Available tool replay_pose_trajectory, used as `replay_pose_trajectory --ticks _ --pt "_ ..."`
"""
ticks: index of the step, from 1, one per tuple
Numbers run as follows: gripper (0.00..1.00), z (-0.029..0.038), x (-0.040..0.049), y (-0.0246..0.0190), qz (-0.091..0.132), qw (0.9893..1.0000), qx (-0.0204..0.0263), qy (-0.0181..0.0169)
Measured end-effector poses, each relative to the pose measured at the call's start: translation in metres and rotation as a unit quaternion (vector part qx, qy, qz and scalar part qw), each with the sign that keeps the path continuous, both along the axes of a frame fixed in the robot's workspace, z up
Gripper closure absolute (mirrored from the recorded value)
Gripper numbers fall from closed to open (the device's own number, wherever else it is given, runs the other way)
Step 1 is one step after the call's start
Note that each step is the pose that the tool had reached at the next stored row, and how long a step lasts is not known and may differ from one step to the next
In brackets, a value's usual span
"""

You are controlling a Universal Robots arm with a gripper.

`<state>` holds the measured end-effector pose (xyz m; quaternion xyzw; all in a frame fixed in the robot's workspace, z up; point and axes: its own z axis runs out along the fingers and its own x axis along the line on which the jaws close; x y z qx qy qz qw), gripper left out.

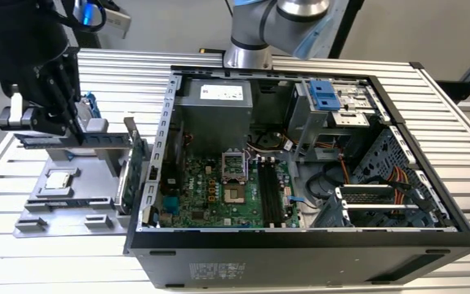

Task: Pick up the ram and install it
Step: 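Pick up the ram and move it above insertion slot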

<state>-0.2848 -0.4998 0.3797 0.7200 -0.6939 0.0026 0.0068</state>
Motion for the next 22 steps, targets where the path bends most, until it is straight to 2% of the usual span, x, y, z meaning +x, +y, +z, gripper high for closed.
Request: replay_pose_trajectory --ticks 8,15,22 --pt "1.0 0.0 0.0128 0.0073 0.0 1.0 0.0 0.0003" --pt "1.0 0.0001 0.0307 0.0087 0.0 1.0 0.0 0.0051" --pt "1.0 0.0001 0.0498 0.0104 0.0 1.0 0.0 0.0082"
